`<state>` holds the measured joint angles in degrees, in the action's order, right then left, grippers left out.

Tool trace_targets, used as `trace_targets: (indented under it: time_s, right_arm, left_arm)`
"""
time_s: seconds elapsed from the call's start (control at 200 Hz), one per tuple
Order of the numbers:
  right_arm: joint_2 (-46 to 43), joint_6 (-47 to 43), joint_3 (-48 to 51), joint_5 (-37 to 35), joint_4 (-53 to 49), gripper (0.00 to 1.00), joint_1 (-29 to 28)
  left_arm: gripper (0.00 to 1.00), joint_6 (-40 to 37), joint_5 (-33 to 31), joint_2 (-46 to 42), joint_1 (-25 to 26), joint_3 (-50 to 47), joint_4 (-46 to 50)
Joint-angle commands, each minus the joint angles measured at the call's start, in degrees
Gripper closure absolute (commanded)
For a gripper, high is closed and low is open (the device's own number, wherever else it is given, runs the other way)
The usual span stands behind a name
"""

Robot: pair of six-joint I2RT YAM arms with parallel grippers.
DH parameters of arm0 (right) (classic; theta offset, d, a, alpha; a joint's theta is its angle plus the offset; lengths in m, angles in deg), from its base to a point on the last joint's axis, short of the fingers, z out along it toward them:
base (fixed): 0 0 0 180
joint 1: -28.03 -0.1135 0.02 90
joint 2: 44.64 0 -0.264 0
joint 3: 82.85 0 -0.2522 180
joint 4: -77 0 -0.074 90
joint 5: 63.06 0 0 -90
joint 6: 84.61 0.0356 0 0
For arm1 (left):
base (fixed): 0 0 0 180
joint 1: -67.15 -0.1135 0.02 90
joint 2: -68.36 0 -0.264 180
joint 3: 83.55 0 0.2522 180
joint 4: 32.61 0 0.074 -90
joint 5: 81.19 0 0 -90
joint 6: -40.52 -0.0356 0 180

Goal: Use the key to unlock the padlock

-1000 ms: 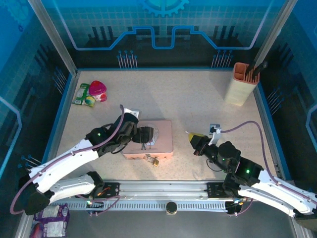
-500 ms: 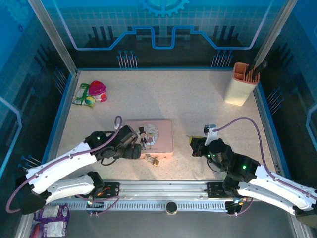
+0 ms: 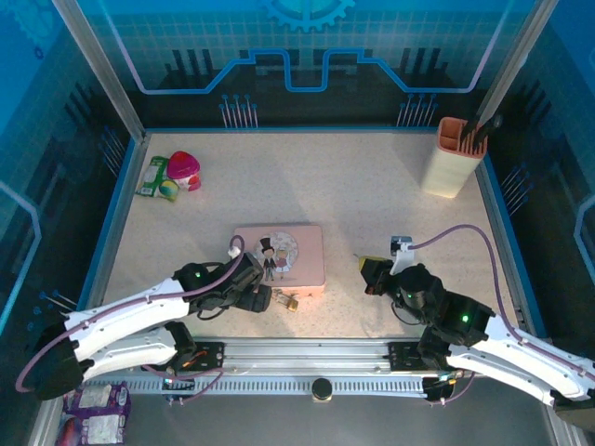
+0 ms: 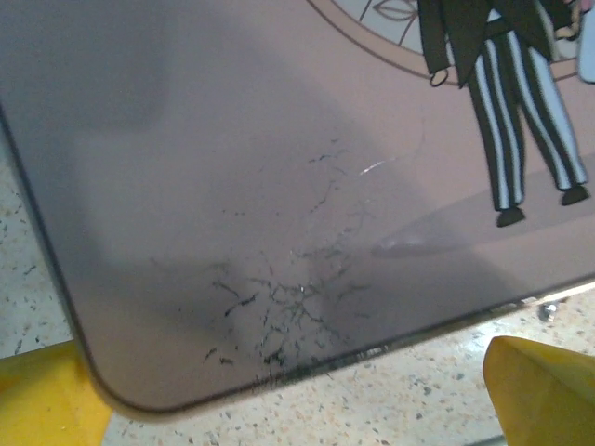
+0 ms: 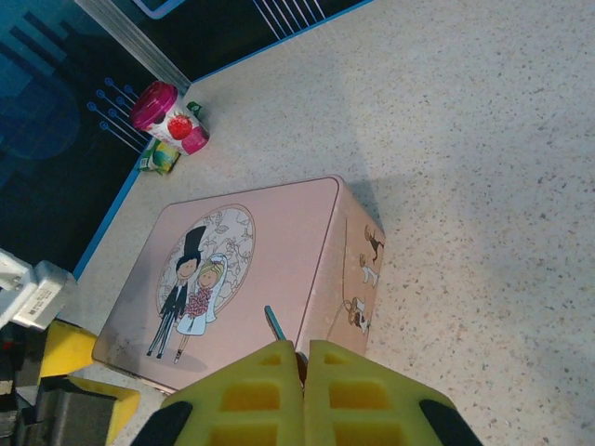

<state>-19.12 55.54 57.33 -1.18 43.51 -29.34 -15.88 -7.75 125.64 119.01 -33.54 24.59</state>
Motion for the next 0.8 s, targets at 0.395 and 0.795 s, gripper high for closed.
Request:
trace_targets:
  time_s: [0.395, 0.795]
  right_arm:
    - [-0.1, 2.3, 0.9, 0.1, 0.2, 1.0, 0.1]
    - [-0.9, 5.2, 2.1, 2.7, -1.1, 1.0, 2.2]
  left_arm:
    - [0.01, -3.9, 2.8, 8.0, -4.4, 0.5, -19.7]
    - [0.01, -2.7, 3.3, 22.8, -9.8, 8.7, -30.1]
